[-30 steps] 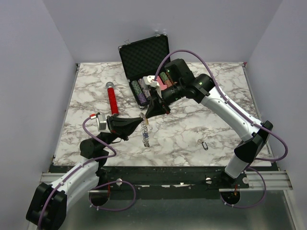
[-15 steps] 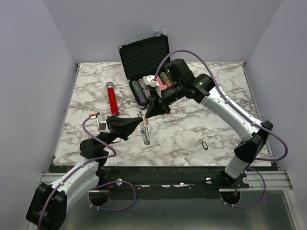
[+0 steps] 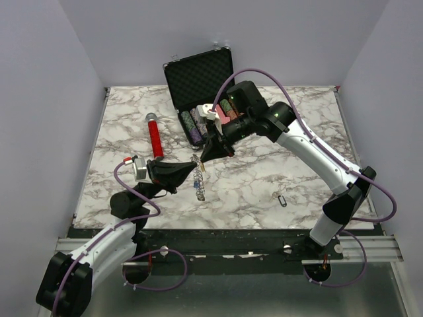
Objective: Put the keys on the keyring
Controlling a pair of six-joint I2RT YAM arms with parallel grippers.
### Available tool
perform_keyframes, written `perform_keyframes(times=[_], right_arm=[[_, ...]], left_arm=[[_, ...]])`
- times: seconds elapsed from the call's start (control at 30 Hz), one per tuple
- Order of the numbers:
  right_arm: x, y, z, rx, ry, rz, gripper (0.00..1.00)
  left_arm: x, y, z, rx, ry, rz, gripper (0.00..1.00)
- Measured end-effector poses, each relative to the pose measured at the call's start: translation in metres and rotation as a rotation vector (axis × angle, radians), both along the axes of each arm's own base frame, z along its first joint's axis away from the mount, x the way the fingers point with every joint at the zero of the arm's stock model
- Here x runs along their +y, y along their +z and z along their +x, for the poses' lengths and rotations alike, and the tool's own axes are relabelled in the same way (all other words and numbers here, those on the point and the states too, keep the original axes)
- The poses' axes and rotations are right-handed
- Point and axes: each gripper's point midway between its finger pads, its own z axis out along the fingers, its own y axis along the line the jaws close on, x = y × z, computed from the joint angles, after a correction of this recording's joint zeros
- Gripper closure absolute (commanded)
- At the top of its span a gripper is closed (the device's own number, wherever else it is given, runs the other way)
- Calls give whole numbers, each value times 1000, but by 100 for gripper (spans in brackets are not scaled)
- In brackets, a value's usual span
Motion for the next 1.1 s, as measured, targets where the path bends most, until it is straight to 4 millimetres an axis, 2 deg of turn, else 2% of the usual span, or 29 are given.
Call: perform_keyframes(times=[1.1], right_arm=[[2, 2, 1, 10, -14, 3, 100]], left_arm=[[0, 0, 0, 2, 0, 0, 100]])
